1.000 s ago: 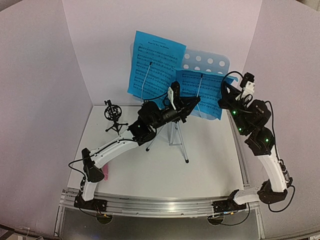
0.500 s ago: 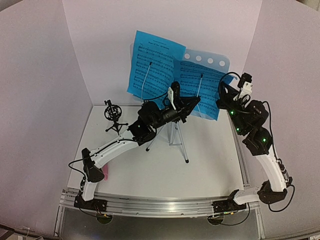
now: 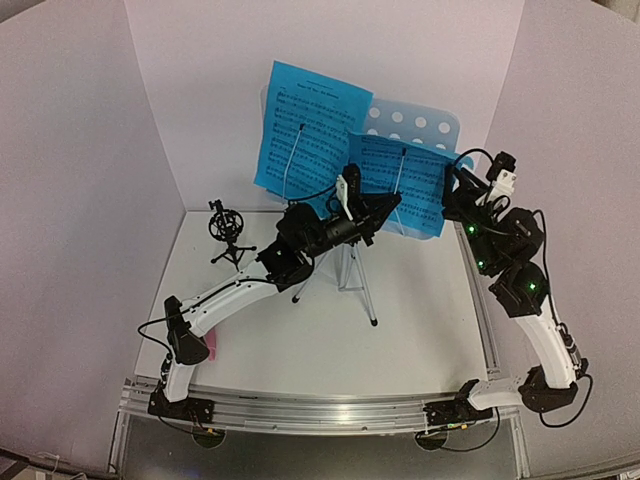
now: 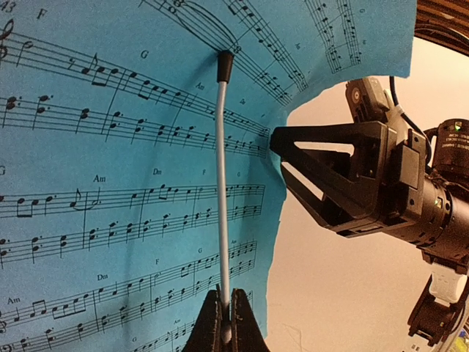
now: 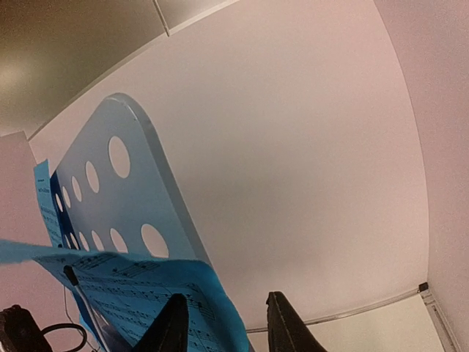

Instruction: Set up the instrument practice props

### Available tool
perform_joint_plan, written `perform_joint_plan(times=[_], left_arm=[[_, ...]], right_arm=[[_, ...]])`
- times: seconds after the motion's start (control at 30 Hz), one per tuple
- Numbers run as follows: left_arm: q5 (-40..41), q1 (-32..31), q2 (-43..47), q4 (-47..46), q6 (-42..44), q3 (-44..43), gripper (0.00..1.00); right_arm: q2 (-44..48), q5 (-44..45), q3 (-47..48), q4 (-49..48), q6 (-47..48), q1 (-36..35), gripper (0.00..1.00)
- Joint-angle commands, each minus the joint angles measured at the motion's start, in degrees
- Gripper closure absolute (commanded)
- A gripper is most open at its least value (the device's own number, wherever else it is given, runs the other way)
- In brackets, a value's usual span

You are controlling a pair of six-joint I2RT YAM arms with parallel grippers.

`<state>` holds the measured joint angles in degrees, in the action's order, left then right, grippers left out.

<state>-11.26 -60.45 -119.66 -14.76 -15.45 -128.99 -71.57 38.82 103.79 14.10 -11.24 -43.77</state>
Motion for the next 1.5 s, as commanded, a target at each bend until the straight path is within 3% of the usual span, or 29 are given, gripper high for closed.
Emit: perform_joint_plan(times=[0.0,0.07,0.17,0.43,0.7,0.93,1.03,1.17,1.47], left_arm=[[-0.81,-0.46,-0.71,-1.42,2.3,-1.4,0.93],[-0.95,-0.46,-0.59,-1.5,2.51,-1.19,0.81],[-0.93,-0.47,-0.32,-1.76,3.09,-0.99,0.73],[-2.54,-0.46,1.86,-2.75,6.04,1.17,0.69],[-10.12,-0.45,8.07,-2.34,10.73,7.19,0.51],[-16.58,-0.45,17.97,2.71,18.09,15.43,0.4],[-16.39,-0.06,23.44,9.57,21.77,17.61,0.35],[-14.51,3.39,29.0,21.68,23.33,18.13,0.28],[-12.85,18.34,36.2,31.08,21.27,19.09,0.24]], right_arm=[[1.08,0.78,-0.06,-2.65,-0.13,0.0,0.61],[1.02,0.67,0.0,-2.72,-0.18,0.0,0.6],[0.62,0.62,0.46,-2.84,-0.09,0.0,0.58],[-0.43,0.21,2.1,-3.15,0.33,-0.02,0.57],[2.04,2.15,-0.85,-3.72,-0.45,0.0,0.57],[4.55,0.42,-4.38,-3.57,0.21,0.0,0.56],[6.57,-2.17,-6.93,-2.17,-0.44,-0.02,0.55],[9.62,-4.48,-12.78,-1.31,-1.32,0.0,0.54],[12.63,-6.1,-17.11,-1.23,-3.07,0.0,0.54]])
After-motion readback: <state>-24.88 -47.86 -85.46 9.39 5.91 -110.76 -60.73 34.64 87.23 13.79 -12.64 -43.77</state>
